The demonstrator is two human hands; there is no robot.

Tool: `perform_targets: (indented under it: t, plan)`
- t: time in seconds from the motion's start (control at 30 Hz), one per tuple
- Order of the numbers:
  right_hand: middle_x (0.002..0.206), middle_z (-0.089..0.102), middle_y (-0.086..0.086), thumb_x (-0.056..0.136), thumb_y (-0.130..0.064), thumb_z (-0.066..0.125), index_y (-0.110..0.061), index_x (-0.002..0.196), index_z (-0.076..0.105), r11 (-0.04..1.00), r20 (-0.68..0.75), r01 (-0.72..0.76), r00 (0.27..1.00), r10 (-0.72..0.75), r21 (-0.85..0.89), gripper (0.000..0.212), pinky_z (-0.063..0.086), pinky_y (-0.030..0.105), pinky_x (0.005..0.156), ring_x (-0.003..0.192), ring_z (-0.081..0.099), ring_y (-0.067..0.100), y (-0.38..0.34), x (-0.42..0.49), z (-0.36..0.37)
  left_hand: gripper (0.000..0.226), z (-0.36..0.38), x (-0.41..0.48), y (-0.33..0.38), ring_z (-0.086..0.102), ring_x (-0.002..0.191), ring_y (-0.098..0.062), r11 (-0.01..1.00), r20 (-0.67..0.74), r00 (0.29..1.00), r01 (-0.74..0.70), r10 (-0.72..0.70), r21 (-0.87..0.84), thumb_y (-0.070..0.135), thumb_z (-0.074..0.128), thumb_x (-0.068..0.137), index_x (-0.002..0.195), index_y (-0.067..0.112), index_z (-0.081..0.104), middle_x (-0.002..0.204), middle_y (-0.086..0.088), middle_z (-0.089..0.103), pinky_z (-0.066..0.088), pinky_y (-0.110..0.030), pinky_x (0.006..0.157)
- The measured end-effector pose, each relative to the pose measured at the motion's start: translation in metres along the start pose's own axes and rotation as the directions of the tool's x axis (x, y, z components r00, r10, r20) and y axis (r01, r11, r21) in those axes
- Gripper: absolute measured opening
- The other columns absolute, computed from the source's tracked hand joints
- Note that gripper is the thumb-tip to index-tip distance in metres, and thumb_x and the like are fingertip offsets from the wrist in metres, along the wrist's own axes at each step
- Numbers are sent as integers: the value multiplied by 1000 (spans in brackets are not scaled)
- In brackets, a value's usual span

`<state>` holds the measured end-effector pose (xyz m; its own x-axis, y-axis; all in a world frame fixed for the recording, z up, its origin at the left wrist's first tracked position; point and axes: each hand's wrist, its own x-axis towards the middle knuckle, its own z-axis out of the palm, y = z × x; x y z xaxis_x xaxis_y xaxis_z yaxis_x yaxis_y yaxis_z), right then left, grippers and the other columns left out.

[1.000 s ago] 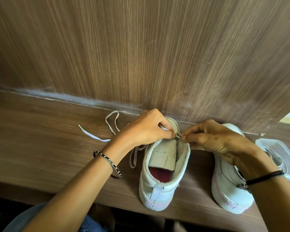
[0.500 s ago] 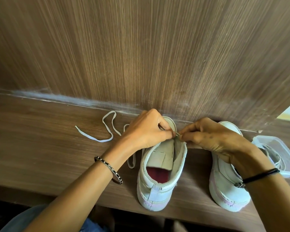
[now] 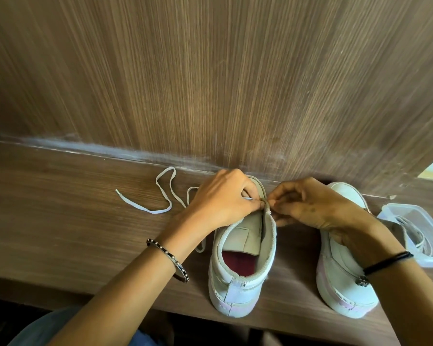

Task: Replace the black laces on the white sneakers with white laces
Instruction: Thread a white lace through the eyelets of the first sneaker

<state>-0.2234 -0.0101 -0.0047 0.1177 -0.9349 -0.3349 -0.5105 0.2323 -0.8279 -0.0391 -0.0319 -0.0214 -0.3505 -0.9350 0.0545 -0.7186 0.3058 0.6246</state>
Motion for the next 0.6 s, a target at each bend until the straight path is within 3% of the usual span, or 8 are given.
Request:
perform_targets:
  t: [0.1,0.27,0.3,0.37,0.43,0.5,0.57,0.6]
  plan:
    - [86,77,11,99,-2,63,-3,95,71,997,-28,17,999,-19,-74,9,64,33,81,83,77,19,1,1,1,13,-1,0,-1,68,80,-8,1000,26,1000,16,-16,-15,37,77,85,78,26,78,72,10,72,57,-39,78]
    - [82,77,9,101,-11,52,-4,85,67,986,-286,74,951,-116,-152,23,61,46,88,79,77,22,1,-3,-5,14,-5,-1,-2,67,87,0,998,14,999,34,-33,-53,35,81,82,94,28,78,85,15,73,57,-35,86]
    - [85,77,11,101,-8,51,-3,80,65,989,-344,114,929,-138,-90,26,61,49,89,87,76,25,1,-2,-6,15,-5,-1,-2,66,89,0,998,13,999,33,-33,-47,35,81,83,95,28,77,88,15,73,56,-34,87]
    - [98,72,18,103,-1,45,1,83,58,943,-420,206,904,-80,263,24,63,45,83,101,74,31,-3,-1,-6,13,-4,-1,-2,65,94,0,999,8,1000,25,-24,-26,35,80,84,95,30,76,93,17,72,55,-34,89]
    - [103,64,25,103,4,41,0,92,52,698,-391,281,920,-2,658,17,65,39,72,100,75,33,-13,-2,-11,13,-4,-1,-2,63,98,-1,1000,12,1000,17,-17,-6,35,78,85,97,32,76,95,19,69,54,-34,91]
    - [88,62,22,102,6,40,-4,88,50,475,-391,337,920,16,813,20,63,35,68,82,77,28,-16,-3,-20,15,-5,-1,-1,62,102,-3,1000,26,999,27,-28,5,38,77,86,99,31,76,100,18,69,53,-34,92]
    - [74,53,11,102,5,41,-8,84,47,494,-425,369,905,0,787,23,57,28,62,61,63,13,-13,-3,-24,19,-8,-1,-3,62,95,0,999,48,998,48,-48,-5,44,76,86,100,31,76,100,17,71,52,-31,85]
    - [71,48,7,103,3,40,-8,81,48,634,-445,366,895,-38,682,26,49,25,59,56,53,9,-11,-3,-25,20,-10,-1,-4,61,86,3,998,60,997,56,-55,-4,46,76,87,99,31,76,94,18,70,49,-28,78]
